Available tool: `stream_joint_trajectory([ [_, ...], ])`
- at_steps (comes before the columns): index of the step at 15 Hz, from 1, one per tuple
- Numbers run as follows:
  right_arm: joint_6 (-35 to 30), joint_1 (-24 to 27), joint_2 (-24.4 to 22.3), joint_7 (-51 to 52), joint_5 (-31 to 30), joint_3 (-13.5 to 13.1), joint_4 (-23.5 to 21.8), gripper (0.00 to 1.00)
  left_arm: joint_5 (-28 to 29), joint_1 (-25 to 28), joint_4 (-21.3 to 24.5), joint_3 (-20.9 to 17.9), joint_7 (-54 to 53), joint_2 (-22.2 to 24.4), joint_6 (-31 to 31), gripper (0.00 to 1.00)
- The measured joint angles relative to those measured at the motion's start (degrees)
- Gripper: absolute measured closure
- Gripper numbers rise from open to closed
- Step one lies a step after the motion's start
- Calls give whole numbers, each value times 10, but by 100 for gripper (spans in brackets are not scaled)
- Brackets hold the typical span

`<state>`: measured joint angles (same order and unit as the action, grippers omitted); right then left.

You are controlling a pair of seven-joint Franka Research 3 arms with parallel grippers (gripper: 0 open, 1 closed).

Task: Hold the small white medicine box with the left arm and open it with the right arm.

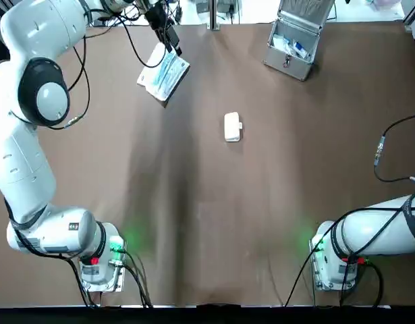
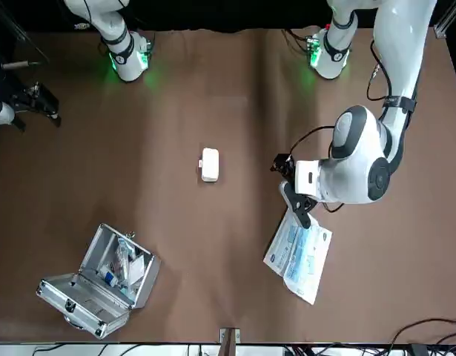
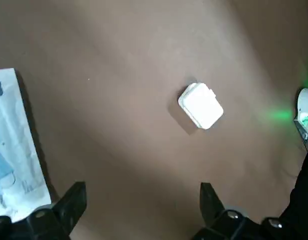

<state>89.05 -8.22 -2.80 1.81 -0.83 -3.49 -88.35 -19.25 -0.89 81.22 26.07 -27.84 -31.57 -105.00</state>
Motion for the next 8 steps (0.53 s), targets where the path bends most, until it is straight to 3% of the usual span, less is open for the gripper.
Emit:
stream_joint_trajectory([
  [8, 0, -1, 0, 0, 0, 1, 0, 1, -122, -1, 0, 21, -226, -54, -50, 0],
])
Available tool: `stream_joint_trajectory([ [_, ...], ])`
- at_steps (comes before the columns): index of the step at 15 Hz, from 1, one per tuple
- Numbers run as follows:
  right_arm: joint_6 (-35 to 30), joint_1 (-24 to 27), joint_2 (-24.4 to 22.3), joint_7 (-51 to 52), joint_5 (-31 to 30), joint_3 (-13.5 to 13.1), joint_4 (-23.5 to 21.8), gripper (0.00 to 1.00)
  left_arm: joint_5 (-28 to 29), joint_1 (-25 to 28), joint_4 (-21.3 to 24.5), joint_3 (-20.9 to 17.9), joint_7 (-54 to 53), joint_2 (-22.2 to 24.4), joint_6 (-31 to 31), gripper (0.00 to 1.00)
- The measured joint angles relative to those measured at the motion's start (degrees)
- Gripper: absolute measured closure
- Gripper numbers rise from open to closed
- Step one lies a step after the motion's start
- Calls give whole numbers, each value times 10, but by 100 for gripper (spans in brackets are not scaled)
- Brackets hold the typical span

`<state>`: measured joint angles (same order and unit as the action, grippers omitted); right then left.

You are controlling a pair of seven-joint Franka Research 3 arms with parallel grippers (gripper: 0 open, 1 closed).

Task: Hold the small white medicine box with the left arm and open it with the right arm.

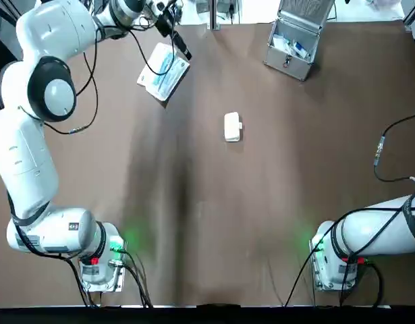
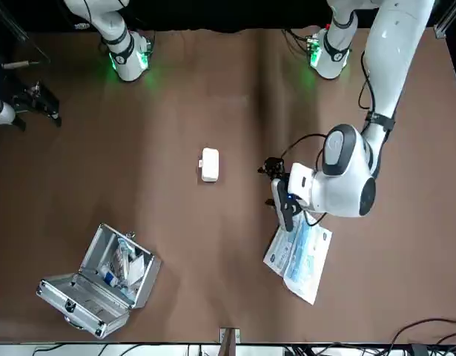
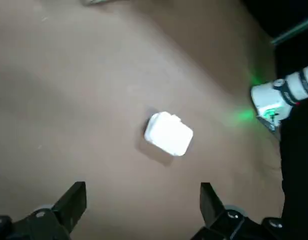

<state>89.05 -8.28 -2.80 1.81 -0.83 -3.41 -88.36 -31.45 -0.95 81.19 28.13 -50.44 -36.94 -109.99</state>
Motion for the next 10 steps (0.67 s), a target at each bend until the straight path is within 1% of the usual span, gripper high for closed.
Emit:
stream_joint_trajectory([
  [2, -1, 0, 0, 0, 0, 0, 0, 1, -28, -1, 0, 7, -49, -13, -6, 0],
  [3, -1, 0, 0, 0, 0, 0, 0, 1, -51, -1, 0, 8, -79, -20, -7, 0],
  [4, -1, 0, 0, 0, 0, 0, 0, 1, -95, -1, 0, 8, -156, -40, -7, 0],
  [7, 0, 0, 0, 0, 0, 0, -1, 1, -139, -1, 1, 8, -288, -75, -8, 0],
  [10, -1, 0, 8, -1, 1, 0, -6, 1, -174, -5, 0, 9, -397, -104, -8, 0],
])
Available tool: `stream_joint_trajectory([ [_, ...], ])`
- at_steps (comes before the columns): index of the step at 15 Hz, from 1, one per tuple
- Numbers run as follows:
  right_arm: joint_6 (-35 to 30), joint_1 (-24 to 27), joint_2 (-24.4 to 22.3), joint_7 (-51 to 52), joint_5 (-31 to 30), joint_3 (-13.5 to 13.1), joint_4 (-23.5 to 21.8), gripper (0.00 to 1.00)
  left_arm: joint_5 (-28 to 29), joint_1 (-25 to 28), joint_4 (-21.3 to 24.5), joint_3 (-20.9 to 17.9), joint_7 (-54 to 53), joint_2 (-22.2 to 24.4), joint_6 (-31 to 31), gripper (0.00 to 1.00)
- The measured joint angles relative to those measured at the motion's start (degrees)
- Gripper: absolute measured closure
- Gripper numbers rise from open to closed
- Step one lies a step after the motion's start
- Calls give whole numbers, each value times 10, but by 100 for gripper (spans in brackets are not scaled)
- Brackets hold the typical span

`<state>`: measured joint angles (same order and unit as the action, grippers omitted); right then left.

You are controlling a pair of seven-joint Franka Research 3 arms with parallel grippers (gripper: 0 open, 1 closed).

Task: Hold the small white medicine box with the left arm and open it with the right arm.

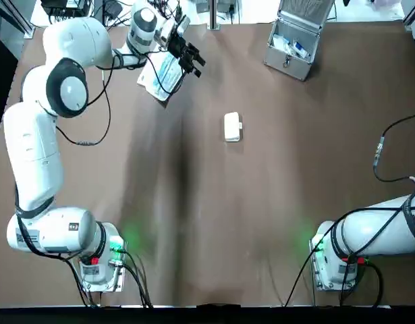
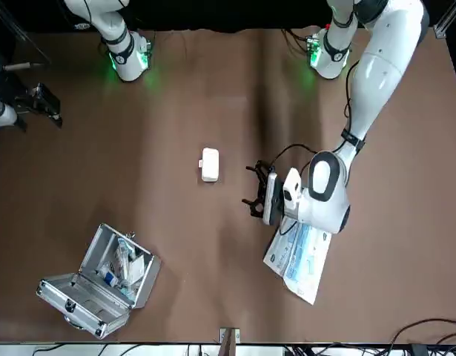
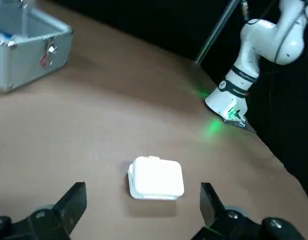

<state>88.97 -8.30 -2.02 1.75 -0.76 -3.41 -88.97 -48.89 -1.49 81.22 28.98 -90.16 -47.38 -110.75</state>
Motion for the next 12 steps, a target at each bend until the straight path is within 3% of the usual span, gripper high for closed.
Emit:
stream_joint_trajectory([
  [4, 4, -12, 37, 0, 8, 1, -22, 1, -30, -6, 0, 4, -179, -28, 0, 0],
  [12, 92, -29, 86, 0, 164, 2, -136, 2, -52, -31, 1, 9, -464, -79, 0, 0],
])
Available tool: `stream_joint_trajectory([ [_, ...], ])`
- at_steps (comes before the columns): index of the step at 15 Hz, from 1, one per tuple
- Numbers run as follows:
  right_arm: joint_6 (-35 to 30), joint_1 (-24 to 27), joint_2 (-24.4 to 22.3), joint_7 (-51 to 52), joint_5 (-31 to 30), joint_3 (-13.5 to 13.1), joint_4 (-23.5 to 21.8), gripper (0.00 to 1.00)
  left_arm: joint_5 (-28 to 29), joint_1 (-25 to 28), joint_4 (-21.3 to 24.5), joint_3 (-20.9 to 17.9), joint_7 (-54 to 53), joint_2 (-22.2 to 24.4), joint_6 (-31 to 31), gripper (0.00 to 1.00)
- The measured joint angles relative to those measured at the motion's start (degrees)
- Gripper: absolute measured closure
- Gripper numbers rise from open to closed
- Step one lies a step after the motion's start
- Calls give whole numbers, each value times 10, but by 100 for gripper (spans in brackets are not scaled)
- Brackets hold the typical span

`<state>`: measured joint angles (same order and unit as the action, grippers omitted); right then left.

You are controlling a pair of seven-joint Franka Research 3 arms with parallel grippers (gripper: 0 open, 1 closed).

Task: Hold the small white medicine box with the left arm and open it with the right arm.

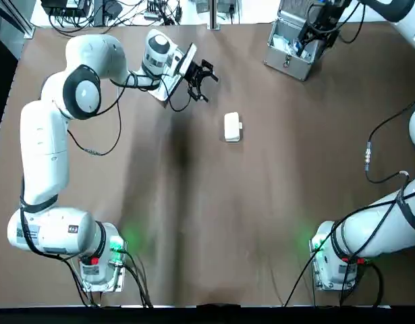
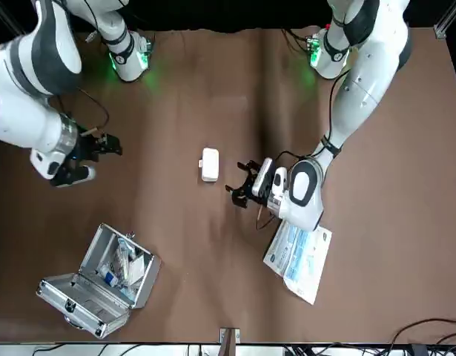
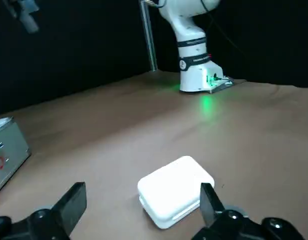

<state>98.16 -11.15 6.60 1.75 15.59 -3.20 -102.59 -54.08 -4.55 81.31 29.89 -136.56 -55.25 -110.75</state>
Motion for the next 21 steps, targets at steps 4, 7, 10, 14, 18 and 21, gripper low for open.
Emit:
stream_joint_trajectory([
  [4, 82, -29, 39, 0, 78, 0, -31, 2, -14, -23, 1, 0, -19, -21, -32, 0],
  [7, 164, -55, 51, -2, 136, 1, -72, 2, -17, -46, 1, 0, -16, -42, -97, 0],
  [10, 229, -78, 60, -2, 171, 1, -115, 2, -28, -49, 1, 0, -1, -49, -107, 0],
  [14, 254, -91, 87, -3, 212, 1, -142, 2, -35, -51, 1, 0, 80, -50, -107, 0],
  [18, 274, -106, 115, -3, 238, 1, -151, 18, -35, -63, 2, -1, 132, -69, -109, 0],
  [21, 275, -109, 133, 1, 268, 1, -153, 48, -36, -64, 2, -1, 133, -87, -110, 0],
])
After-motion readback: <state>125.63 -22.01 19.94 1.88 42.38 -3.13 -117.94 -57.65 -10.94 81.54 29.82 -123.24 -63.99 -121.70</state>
